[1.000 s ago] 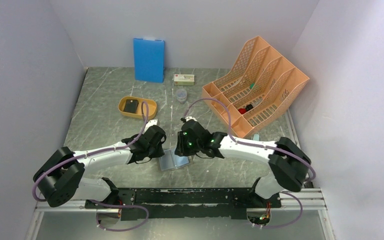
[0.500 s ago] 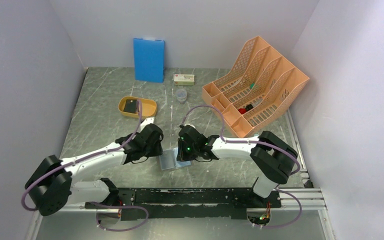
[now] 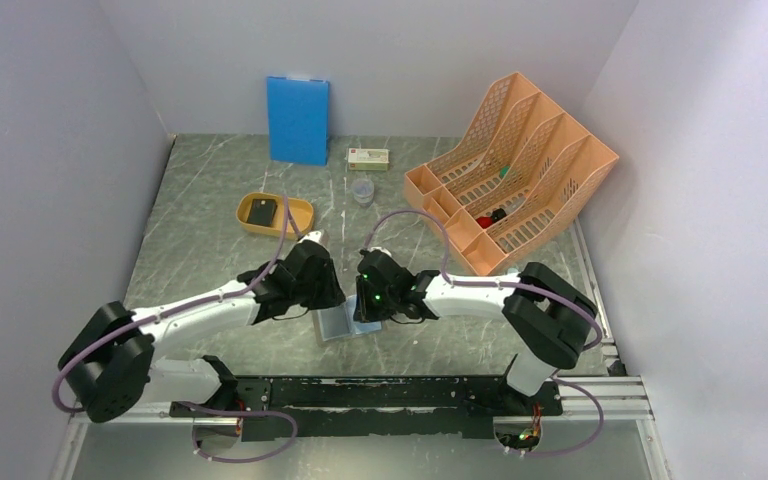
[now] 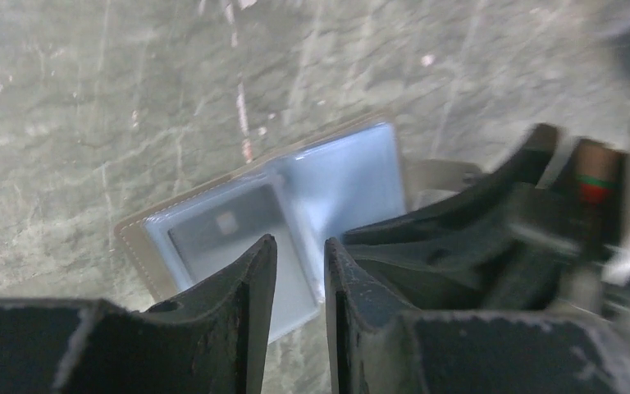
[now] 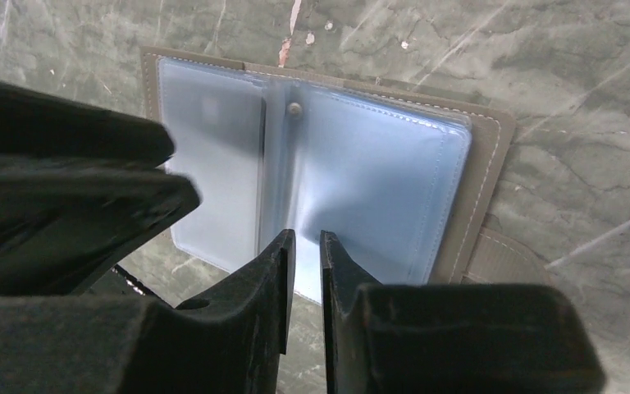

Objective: Put the credit cards into the card holder
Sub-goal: Turn over the card slot in the card holder, then move the storage box to the center of the board.

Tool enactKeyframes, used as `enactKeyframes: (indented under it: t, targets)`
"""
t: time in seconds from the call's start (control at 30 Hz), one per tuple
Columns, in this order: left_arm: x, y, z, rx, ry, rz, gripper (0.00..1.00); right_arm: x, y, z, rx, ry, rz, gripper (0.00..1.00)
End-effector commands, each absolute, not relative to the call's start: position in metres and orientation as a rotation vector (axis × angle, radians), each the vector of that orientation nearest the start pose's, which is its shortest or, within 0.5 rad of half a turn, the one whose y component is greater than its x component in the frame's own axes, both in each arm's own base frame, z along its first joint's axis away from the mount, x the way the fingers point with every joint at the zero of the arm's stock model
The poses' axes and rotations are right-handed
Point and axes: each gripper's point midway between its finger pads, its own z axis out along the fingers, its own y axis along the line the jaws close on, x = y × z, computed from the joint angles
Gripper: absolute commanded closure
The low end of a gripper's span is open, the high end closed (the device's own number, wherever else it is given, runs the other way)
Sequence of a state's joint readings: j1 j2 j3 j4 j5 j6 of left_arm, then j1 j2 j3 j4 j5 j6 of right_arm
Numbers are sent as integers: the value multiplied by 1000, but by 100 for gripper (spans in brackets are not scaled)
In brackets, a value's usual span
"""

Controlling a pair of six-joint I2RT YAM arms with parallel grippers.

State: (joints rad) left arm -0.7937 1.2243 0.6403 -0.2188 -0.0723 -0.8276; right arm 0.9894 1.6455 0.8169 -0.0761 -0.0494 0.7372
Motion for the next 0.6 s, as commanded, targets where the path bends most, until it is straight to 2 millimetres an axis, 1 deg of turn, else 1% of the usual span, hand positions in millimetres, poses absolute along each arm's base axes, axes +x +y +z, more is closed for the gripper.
enactKeyframes:
  t: [0.0,0.07,0.1,0.27,0.37,0.43,0.5,0.57]
  targets:
    - [205,-237,52,-100,2551,-626,67,183,334,39,-345,2587,726,77]
    - [206,-231,53,-132,2538,-606,66,182,334,48,-344,2573,741,76]
    - [207,-229,59,-144,2516,-604,65,183,334,53,-343,2564,750,75]
    - [220,-213,96,-186,2412,-552,58,188,335,83,-343,2505,770,69]
    - [225,-203,113,-209,2380,-512,55,190,336,100,-353,2475,787,67]
    - [232,-196,125,-242,2347,-493,53,197,334,109,-337,2449,772,66]
    - [240,-186,132,-294,2320,-463,49,201,333,117,-331,2430,775,65]
    - [252,-170,138,-389,2292,-416,43,207,332,125,-317,2405,779,65]
